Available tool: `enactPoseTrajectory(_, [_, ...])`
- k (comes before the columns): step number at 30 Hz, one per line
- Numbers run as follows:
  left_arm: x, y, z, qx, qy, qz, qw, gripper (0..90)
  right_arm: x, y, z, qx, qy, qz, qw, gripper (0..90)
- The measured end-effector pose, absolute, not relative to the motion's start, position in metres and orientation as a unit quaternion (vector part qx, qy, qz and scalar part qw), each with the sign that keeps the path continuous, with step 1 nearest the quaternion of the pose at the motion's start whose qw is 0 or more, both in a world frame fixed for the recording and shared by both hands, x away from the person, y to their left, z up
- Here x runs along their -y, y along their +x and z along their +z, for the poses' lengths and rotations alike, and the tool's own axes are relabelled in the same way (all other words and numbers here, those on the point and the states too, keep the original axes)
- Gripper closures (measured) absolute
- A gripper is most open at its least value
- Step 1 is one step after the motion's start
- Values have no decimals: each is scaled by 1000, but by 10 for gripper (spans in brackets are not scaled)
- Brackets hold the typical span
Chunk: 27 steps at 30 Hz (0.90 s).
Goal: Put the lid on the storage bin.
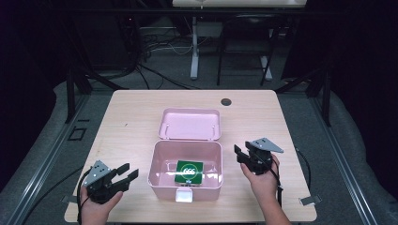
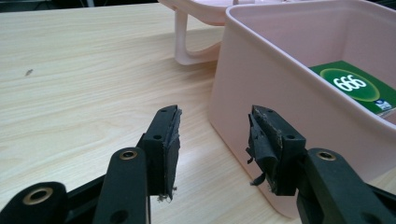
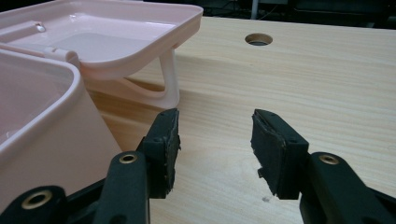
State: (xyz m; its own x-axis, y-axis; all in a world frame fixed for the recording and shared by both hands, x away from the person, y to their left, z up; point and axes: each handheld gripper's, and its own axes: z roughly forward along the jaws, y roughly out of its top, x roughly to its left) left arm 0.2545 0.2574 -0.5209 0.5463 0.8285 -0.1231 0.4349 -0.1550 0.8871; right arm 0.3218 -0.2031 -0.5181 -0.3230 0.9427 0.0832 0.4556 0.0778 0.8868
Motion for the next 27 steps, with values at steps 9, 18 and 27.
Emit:
enactPoseTrajectory(9, [-253,253,-523,-427,739,198,483,536,201,321,-517,-683,512,447,267,511])
enactPoseTrajectory(18, [-252,254,-523,-425,742,195,481,541,201,322,-515,-686,512,446,259,511])
enactPoseTrajectory(27, [-250,255,-518,-422,742,192,485,550,199,324,-504,-686,510,460,239,511])
